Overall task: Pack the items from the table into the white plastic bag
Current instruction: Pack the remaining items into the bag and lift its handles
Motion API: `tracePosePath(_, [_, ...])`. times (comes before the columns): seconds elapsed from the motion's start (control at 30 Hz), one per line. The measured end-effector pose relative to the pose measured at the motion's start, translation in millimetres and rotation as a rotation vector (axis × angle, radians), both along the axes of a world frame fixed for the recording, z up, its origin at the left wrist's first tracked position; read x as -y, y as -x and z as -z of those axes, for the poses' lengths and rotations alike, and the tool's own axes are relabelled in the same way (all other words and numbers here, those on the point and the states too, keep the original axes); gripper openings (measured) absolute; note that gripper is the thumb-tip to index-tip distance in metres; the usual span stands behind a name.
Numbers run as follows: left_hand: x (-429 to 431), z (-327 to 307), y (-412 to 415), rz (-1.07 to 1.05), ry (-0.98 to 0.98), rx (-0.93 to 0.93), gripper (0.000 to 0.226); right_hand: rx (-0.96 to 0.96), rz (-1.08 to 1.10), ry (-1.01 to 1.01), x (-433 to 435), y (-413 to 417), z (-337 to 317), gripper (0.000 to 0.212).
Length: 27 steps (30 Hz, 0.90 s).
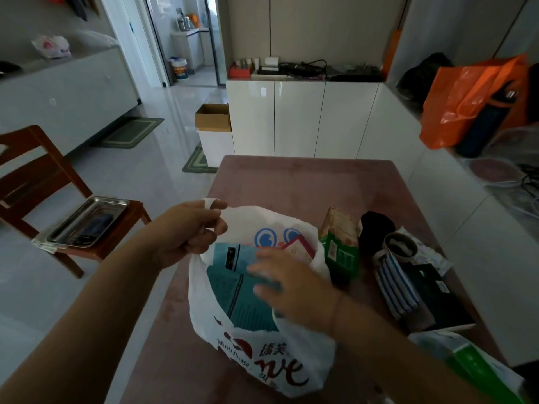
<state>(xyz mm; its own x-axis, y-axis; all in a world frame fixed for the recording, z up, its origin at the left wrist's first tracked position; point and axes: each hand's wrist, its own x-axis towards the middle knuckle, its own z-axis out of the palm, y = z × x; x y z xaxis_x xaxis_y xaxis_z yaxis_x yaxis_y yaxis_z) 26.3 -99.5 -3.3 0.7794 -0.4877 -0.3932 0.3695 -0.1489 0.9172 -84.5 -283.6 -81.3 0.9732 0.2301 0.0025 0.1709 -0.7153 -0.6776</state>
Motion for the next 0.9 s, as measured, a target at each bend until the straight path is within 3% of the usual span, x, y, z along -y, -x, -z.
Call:
tracePosePath(0.1, [-11, -7, 0, 0.012, 0.08, -0.047, 0.03, -0.337, 0.041, 0.537, 2, -5, 55, 0.09])
tracePosePath(0.2, [-20, -15, 0, 0.024, 0.116, -0.069, 0.018, -0.402, 0.02, 0.739, 26, -22, 83, 0.101])
tracePosePath(0.37, [-42, -34, -8, -0.002, 0.225, -0.131, 0.012, -0.431, -0.237, 0.883, 45, -46, 73, 0.091])
tracePosePath(0.47, [-53, -36, -12, -0.02, 0.3, -0.156, 0.006, -0.447, -0.331, 0.961, 47, -53, 67, 0.101])
tracePosePath(0.6, [-32, -6, -8, -0.194, 0.148, -0.125, 0.005, -0.425, -0.327, 1.002, 27, -46, 84, 0.091])
tracePosePath(0.7, [-18, 21, -1, -0.14, 0.112, -0.121, 0.031, -0.396, -0.275, 0.946, 16, -51, 90, 0.088])
tracePosePath(0.83, [-11, 38, 2, -0.064, -0.059, 0.007, 0.046, -0.376, -0.227, 0.923, 16, -58, 80, 0.087])
tracePosePath(0.9, [-10, 44, -1, -0.088, -0.17, 0.076, 0.065, -0.295, -0.151, 0.791, 11, -62, 71, 0.079])
